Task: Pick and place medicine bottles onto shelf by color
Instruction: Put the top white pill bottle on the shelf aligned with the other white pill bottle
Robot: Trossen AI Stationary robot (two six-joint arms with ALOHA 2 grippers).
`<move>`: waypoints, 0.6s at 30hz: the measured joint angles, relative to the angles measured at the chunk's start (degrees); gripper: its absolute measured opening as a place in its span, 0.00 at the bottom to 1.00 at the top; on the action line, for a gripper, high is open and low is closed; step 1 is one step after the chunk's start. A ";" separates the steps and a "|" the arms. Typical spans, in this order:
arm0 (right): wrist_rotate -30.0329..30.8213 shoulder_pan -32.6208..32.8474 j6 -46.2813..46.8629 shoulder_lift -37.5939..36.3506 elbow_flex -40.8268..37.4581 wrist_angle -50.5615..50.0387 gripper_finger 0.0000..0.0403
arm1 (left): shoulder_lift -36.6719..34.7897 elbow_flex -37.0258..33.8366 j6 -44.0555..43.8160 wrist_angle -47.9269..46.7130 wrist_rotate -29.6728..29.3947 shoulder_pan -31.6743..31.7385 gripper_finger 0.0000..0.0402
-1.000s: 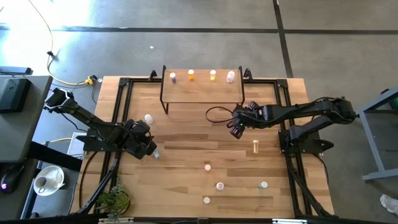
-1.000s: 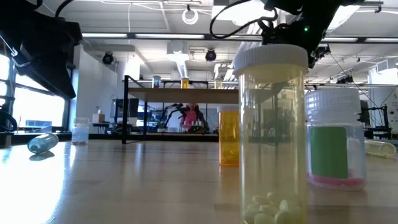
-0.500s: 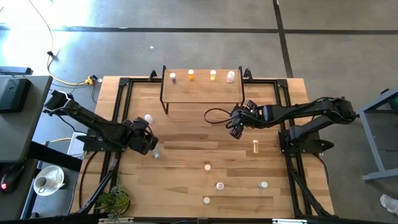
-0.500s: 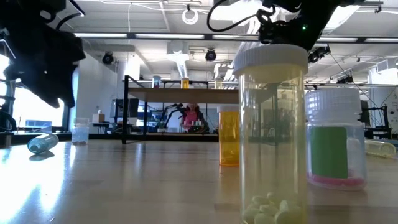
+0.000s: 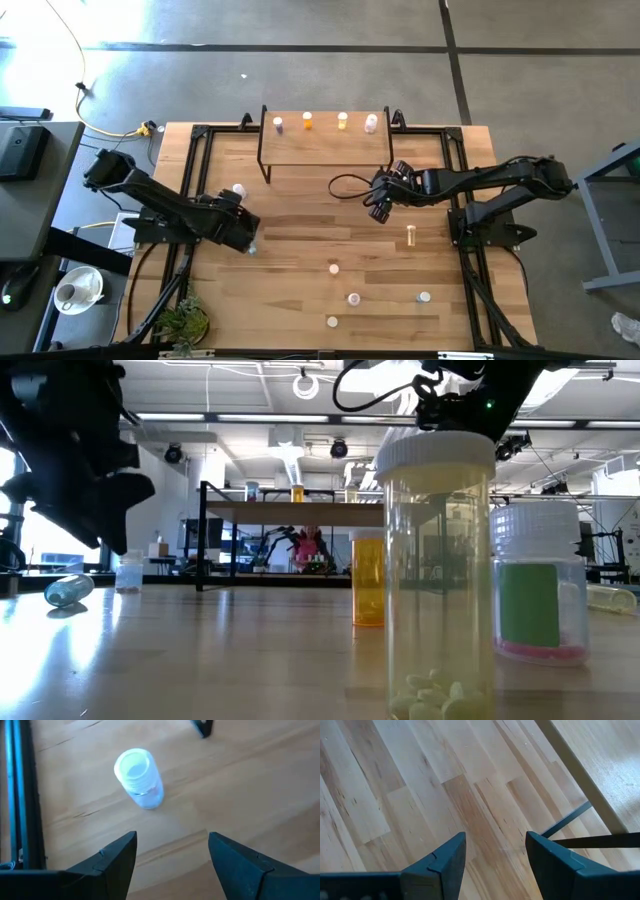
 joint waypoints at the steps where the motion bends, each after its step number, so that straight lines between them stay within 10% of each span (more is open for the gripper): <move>1: 0.00 0.00 0.01 0.00 0.00 -0.01 0.49 | 0.95 0.00 -0.64 0.00 -0.29 0.34 0.58; 18: -0.24 0.00 -0.70 0.02 0.00 -0.02 0.49 | 13.32 0.00 -6.43 2.39 -2.74 7.87 0.58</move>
